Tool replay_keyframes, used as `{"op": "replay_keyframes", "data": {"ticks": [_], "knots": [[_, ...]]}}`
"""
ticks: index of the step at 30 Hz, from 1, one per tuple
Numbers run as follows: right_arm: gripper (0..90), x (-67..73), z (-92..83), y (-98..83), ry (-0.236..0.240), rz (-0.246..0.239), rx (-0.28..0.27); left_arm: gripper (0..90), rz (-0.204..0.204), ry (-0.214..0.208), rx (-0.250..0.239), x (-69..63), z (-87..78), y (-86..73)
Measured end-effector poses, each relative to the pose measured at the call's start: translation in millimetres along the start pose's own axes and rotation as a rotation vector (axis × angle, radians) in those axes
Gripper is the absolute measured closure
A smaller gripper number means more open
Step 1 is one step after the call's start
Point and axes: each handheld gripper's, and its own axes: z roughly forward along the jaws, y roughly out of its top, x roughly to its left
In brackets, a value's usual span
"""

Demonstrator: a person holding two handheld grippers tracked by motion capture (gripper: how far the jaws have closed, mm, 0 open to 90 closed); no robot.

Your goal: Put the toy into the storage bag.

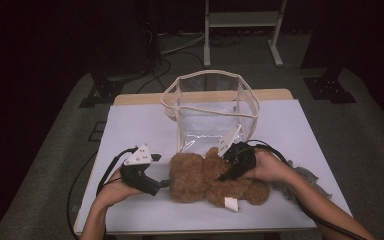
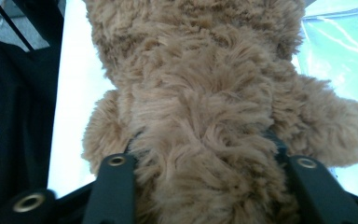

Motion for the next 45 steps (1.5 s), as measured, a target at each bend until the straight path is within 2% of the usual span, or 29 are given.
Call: {"op": "replay_keyframes", "data": {"ticks": [7,10,13,19,23,29,42,45], "knots": [[61.2,1.2,-15.7,0.7,-0.002,0.009,-0.048,8.4,-0.019,0.023,-0.001,4.7,-5.3,-5.3],[63.0,2.9,-24.7,0.7,-0.018,0.002,-0.073,8.4,-0.032,0.031,-0.006,7.3,-7.8,-8.0],[64.5,3.7,-28.7,0.3,-0.011,0.008,-0.091,8.4,-0.033,0.036,-0.004,8.6,-9.2,-8.9],[65.6,4.5,-38.7,1.8,-0.01,0.006,-0.1,8.4,-0.028,0.044,0.005,9.9,-12.5,-10.4],[65.9,3.8,-45.9,1.9,-0.01,0.012,-0.112,8.4,-0.042,0.05,-0.009,11.6,-15.1,-11.7],[66.3,4.4,-56.6,2.9,-0.015,0.019,-0.121,8.4,-0.048,0.056,-0.005,13.4,-17.9,-14.2],[66.4,16.1,-94.8,24.5,-0.027,-0.012,-0.149,8.4,-0.056,0.068,-0.01,16.7,-26.0,-17.0],[66.3,18.1,-112.3,33.0,-0.023,-0.007,-0.176,8.4,-0.063,0.07,-0.014,17.5,-26.2,-17.7]]}}
